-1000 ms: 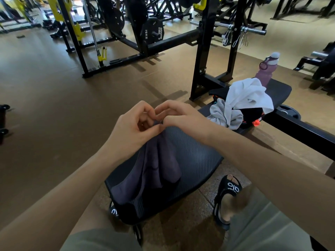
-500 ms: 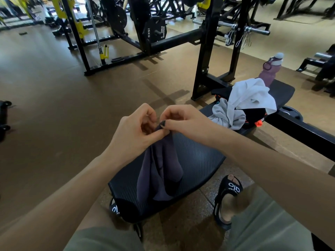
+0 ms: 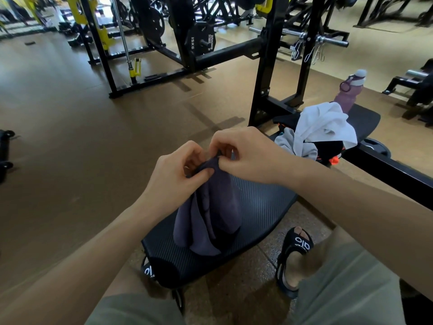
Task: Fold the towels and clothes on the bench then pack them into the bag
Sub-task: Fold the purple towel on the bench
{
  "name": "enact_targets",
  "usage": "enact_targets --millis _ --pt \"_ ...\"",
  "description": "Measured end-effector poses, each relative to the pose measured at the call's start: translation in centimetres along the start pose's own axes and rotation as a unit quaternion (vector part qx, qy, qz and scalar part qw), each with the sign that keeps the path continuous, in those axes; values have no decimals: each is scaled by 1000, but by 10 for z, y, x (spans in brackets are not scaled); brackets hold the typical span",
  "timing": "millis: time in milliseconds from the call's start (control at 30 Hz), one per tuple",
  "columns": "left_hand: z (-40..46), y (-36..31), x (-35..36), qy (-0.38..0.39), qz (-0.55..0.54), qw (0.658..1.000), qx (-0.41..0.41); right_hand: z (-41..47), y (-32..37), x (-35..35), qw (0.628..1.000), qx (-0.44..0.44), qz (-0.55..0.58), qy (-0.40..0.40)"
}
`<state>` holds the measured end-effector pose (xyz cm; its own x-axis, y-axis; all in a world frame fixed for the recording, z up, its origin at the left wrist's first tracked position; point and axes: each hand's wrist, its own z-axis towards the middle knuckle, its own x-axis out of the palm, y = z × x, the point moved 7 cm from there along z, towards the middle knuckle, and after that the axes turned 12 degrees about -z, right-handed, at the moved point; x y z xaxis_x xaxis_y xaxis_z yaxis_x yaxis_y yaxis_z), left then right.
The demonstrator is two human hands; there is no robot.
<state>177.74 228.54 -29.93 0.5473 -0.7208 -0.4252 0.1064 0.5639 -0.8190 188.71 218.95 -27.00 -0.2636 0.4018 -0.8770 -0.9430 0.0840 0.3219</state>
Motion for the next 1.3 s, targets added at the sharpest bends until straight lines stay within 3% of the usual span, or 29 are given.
enact_targets --millis 167,400,567,700,933,1100,1300 --pt "-1 1 3 19 8 1000 12 0 -4 0 1000 12 15 19" --pt "-13 23 13 79 120 989 32 3 -8 -14 997 42 59 -4" --pt "-30 48 21 98 212 972 28 5 -18 -24 998 48 17 -37" --pt "-42 53 21 132 213 967 56 4 -40 -33 995 75 -37 -48" --pt "-32 56 -2 95 223 969 47 -6 -67 -33 990 125 -62 -37" --pt "-30 65 -7 67 334 940 37 -3 -60 -38 988 127 -59 -68" --pt "-38 80 -17 128 374 917 54 -6 -82 -57 974 182 -88 -106"
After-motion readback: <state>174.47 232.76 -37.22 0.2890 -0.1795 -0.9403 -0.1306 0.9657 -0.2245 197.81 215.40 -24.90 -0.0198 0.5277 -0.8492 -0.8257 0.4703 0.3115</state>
